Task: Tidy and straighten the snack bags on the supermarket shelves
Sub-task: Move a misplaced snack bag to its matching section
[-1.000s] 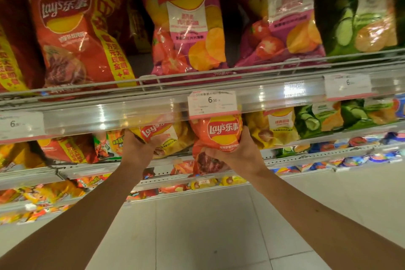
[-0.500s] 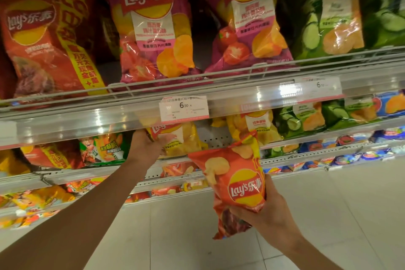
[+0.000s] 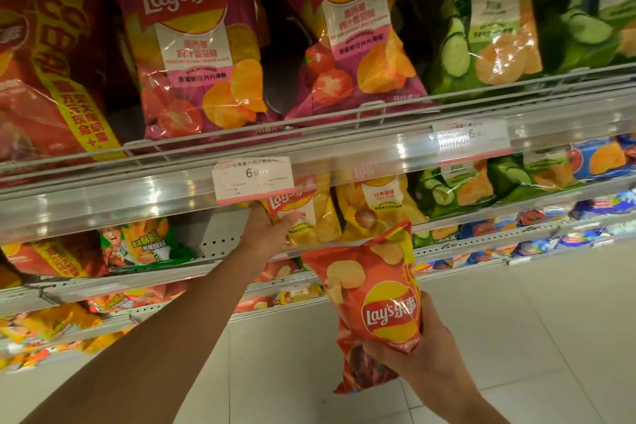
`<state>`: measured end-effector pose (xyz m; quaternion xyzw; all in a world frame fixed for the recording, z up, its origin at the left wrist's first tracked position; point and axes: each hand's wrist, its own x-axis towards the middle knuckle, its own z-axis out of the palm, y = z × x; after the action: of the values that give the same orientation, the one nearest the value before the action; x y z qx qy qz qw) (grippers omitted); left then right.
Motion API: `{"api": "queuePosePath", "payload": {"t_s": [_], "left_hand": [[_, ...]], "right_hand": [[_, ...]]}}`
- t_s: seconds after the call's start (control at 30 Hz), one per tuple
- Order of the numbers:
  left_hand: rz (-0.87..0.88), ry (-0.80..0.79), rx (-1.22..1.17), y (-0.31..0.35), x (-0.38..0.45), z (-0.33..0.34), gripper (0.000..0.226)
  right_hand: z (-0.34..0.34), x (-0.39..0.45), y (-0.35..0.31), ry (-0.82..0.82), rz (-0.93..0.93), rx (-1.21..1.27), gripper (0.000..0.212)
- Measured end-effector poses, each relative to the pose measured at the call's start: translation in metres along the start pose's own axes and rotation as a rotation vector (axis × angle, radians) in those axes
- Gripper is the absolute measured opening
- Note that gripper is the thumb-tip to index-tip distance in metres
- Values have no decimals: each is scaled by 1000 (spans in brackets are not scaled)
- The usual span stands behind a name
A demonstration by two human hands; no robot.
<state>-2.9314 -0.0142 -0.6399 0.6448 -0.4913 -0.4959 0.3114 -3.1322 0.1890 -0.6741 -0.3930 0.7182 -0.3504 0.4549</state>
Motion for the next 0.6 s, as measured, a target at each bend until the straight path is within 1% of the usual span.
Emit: {"api": "queuePosePath", "payload": {"t_s": [0.1, 0.13, 0.2, 0.27, 0.33, 0.4, 0.47, 0.53, 0.6], "left_hand": [[-7, 7, 33, 2, 2, -1, 37], [-7, 9, 47, 2, 2, -2, 39], [8, -20, 39, -1, -2, -7, 48], [60, -95, -49, -8, -10, -11, 52], [145, -111, -64, -21, -19, -26, 44], [247, -17, 104, -38, -31, -48, 31], [337, 84, 287, -58, -44, -82, 25], [388, 159, 468, -79, -54, -125, 25], [352, 231, 617, -99, -60, -170, 32]], "right_hand": [[5, -1, -6, 5, -3, 10, 86], [8, -1, -8, 3, -7, 7, 87], [17, -2, -11, -3, -26, -2, 84], [26, -4, -14, 4, -49, -11, 81], [41, -5, -18, 18, -56, -19, 80], [58, -8, -26, 46, -54, -20, 84], [81, -13, -38, 63, -51, -33, 90], [110, -18, -51, 68, -53, -48, 91], [141, -21, -61, 73, -73, -65, 92]]}}
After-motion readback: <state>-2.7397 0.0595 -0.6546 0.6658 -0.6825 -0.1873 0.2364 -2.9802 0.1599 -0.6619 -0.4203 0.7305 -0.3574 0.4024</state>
